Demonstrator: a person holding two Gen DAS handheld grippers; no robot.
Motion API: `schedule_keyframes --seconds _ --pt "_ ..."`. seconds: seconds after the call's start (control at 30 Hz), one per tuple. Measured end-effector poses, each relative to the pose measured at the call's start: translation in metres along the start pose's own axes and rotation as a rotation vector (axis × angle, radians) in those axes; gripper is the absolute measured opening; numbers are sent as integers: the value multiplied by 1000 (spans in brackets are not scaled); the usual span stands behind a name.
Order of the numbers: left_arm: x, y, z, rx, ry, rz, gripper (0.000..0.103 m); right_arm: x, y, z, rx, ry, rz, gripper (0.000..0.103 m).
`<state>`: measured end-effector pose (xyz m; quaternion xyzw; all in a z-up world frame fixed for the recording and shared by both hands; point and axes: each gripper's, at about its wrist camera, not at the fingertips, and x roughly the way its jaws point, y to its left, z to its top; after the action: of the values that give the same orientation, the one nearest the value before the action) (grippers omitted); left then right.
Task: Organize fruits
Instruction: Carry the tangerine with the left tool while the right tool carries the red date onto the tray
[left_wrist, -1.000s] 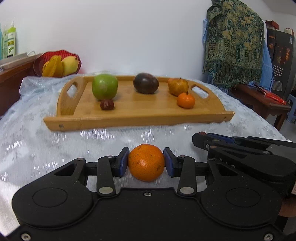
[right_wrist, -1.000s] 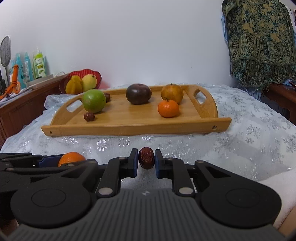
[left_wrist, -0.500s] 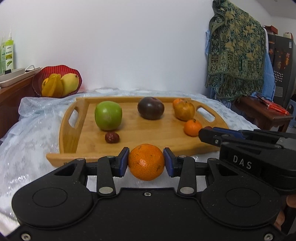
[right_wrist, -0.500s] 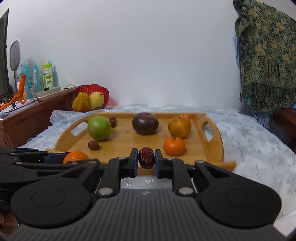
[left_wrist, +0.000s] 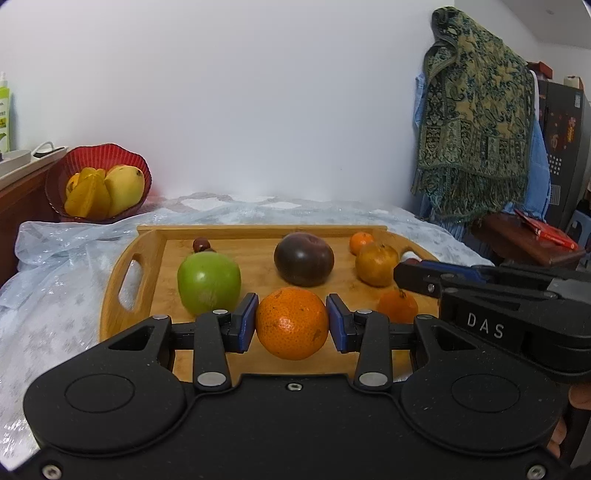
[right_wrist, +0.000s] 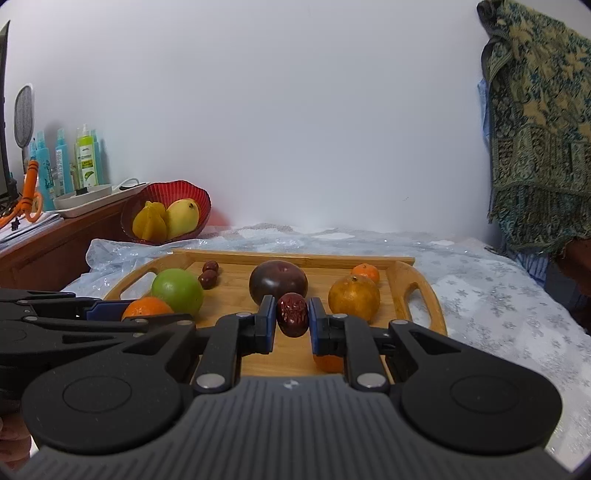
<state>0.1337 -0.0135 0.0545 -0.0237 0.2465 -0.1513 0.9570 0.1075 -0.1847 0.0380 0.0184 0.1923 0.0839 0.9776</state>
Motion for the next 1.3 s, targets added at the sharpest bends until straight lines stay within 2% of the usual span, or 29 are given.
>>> schedule_keyframes --seconds 0.27,0.53,1.3 --pt "35 2 12 -9 31 -15 38 30 -5 8 -28 44 6 23" --pt "60 -2 17 -2 67 -7 38 54 -14 11 0 99 -5 23" --pt "88 5 20 -3 115 28 38 77 -21 11 27 181 3 23"
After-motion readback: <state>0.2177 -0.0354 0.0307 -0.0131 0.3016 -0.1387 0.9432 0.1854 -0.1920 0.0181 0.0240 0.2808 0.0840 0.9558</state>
